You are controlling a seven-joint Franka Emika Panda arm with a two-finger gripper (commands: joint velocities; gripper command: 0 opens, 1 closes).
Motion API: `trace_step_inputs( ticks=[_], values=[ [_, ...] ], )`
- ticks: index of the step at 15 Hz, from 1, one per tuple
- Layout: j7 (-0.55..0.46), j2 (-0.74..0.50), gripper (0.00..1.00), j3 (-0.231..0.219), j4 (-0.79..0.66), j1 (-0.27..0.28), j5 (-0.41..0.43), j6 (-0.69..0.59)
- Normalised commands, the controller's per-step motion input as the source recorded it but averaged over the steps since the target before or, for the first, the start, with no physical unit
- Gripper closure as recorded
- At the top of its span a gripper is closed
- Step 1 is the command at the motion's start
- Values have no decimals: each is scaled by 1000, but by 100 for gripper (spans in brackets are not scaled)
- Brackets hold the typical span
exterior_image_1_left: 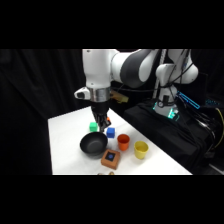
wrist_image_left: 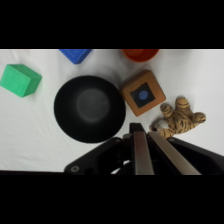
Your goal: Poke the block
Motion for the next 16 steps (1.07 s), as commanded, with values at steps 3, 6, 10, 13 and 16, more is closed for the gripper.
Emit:
trace_step_inputs(
  ticks=[3, 6, 10, 13, 16],
  values=[
    [211, 167, 100, 34, 32, 128, -175, 119],
    [124, 164, 100, 19, 34, 79, -131, 188],
    [29, 214, 100, -13, 57, 16, -107, 293],
    [-24, 222, 100, -25, 70, -1, -70, 268],
    [-44, 196, 100, -29, 76, 8, -65, 253]
  ],
)
